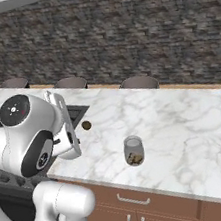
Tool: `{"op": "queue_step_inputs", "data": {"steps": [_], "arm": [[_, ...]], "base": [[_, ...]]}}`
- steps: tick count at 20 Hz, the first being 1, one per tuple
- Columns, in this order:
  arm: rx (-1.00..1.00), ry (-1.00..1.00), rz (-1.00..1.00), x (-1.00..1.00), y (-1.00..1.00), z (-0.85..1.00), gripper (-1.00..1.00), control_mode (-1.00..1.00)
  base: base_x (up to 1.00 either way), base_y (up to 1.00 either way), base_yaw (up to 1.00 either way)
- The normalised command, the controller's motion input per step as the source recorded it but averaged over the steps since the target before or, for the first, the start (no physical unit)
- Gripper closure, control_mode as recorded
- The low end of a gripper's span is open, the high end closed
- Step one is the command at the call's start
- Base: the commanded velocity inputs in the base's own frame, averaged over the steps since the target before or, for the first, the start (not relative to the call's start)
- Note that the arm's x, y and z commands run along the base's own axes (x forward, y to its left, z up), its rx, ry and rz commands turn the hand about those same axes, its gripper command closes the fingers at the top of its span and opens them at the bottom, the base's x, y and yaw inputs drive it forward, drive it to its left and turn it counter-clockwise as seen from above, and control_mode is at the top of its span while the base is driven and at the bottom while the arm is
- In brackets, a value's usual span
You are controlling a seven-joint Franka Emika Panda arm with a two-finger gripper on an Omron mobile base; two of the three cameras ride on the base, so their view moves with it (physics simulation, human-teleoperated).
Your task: Pick the jar and jar from the dining table and place them in the open cabinet. Close the cabinet after placing the objects.
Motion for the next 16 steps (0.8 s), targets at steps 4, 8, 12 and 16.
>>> {"op": "queue_step_inputs", "data": {"steps": [4, 8, 12, 16], "arm": [[0.00, 0.00, 0.00, 0.00, 0.00, 0.00, -1.00, 1.00], [0.00, 0.00, 0.00, 0.00, 0.00, 0.00, -1.00, 1.00], [0.00, -0.05, 0.00, -0.01, -0.13, 0.00, -1.00, -1.00], [0.00, -0.09, 0.05, -0.11, -0.35, -0.03, -1.00, -1.00]], "base": [[0.28, -0.28, 0.15], [0.03, -0.23, 0.01], [0.00, -0.04, 0.00], [0.00, 0.00, 0.00]]}}
